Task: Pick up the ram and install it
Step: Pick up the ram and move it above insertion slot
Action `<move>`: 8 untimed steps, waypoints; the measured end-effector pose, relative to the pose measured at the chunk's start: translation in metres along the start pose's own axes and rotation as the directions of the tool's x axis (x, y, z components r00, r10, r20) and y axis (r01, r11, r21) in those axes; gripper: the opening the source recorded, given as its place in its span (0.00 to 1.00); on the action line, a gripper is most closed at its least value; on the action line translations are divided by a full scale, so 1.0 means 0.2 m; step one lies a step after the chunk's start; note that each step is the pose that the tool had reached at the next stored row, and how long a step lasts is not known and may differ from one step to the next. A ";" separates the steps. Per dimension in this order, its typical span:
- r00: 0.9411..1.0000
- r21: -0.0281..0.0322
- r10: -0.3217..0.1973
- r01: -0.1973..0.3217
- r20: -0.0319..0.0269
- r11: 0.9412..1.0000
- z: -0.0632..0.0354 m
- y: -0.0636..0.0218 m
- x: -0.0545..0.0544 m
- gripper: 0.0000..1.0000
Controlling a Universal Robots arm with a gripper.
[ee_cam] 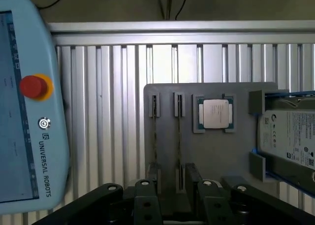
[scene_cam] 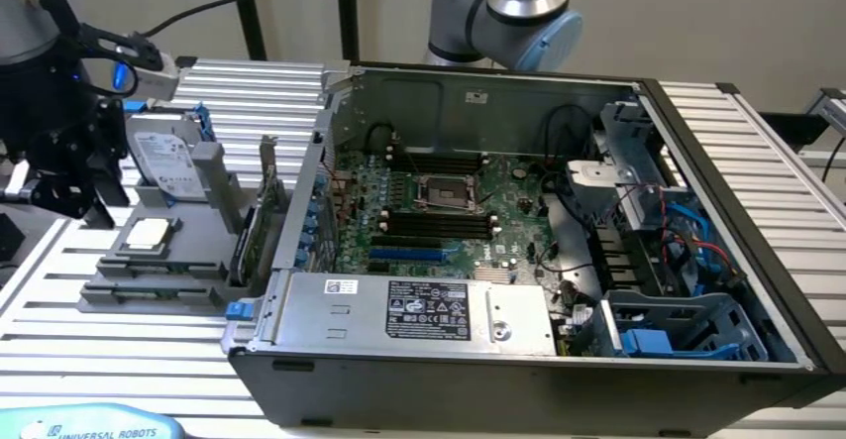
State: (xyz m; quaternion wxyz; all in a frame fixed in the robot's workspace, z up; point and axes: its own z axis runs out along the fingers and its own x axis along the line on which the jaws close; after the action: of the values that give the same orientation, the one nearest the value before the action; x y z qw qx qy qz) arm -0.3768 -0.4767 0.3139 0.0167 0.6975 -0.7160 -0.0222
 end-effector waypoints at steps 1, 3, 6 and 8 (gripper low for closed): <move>1.000 0.000 0.000 0.000 0.000 1.000 0.009 -0.002 0.00 0.36; 1.000 0.000 -0.001 0.001 0.000 1.000 0.027 -0.005 0.00 0.36; 1.000 0.000 -0.002 0.002 0.000 1.000 0.054 -0.011 0.01 0.36; 1.000 0.000 -0.003 0.003 0.000 1.000 0.072 -0.014 0.01 0.36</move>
State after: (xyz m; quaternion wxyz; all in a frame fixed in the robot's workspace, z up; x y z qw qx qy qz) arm -0.3748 -0.4783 0.2992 0.0166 0.6985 -0.7151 -0.0222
